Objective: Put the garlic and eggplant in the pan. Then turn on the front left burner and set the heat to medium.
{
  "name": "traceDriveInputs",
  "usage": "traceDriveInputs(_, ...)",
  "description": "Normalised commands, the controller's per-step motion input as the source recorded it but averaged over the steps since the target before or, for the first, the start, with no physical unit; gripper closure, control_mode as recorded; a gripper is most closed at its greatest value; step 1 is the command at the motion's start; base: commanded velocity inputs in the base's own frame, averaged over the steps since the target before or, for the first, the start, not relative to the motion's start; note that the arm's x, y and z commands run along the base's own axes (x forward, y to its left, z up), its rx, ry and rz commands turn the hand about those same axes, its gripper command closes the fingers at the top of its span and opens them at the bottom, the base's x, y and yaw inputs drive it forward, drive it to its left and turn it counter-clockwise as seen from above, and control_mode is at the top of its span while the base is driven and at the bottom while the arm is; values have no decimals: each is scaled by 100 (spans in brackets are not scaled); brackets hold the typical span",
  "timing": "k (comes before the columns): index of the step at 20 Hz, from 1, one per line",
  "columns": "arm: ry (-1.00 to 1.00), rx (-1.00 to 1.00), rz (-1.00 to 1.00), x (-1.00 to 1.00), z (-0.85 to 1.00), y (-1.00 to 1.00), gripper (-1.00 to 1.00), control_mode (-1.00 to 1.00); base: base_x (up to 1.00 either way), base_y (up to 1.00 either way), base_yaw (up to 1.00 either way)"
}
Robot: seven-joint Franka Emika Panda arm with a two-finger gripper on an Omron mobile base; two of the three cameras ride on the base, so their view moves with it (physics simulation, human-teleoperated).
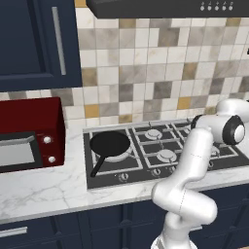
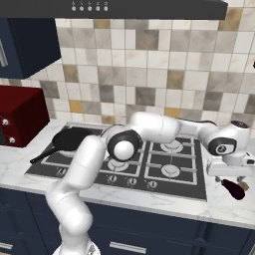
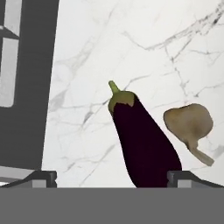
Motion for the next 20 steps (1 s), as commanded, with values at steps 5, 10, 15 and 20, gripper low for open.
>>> traceDriveInputs(5, 0, 0, -1, 0, -17, -25, -100, -100, 0, 0, 0)
traceDriveInputs(10, 2, 0, 0, 0, -27, -21, -100, -100, 0, 0, 0)
traceDriveInputs(15, 6, 1, 0, 0, -9, -2, -100, -100, 0, 0, 0)
traceDriveInputs(20, 4, 2, 0, 0, -22, 0, -100, -100, 0, 0, 0)
